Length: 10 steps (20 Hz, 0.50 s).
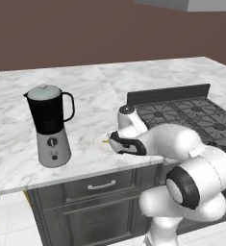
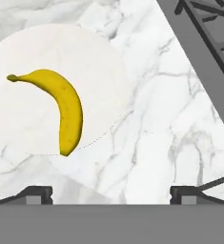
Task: Pick the orange and banana from the fridge and place them on the plate next to the blender to make a fruit smoothie.
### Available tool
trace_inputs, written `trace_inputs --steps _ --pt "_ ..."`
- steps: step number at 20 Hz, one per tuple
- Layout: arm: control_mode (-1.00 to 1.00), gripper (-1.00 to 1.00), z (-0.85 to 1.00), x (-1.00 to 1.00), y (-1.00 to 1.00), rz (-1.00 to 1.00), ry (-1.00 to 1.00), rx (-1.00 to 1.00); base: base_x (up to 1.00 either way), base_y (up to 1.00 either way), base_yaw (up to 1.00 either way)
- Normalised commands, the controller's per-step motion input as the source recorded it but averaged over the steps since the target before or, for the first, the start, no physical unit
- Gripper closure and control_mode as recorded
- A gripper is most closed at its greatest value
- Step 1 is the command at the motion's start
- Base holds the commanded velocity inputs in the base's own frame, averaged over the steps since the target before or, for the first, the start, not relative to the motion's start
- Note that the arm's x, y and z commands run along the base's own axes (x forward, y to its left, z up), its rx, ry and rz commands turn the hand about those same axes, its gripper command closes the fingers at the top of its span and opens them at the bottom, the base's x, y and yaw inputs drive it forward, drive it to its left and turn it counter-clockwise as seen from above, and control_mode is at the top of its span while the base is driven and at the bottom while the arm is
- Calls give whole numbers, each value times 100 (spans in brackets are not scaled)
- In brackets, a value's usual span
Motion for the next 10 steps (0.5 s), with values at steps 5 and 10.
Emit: trace_inputs --steps 5,10 --pt "-100 -100 21 -100 -17 0 -14 6 0 0 0" --pt "-100 -100 42 -81 -30 0 -4 3 0 0 0"
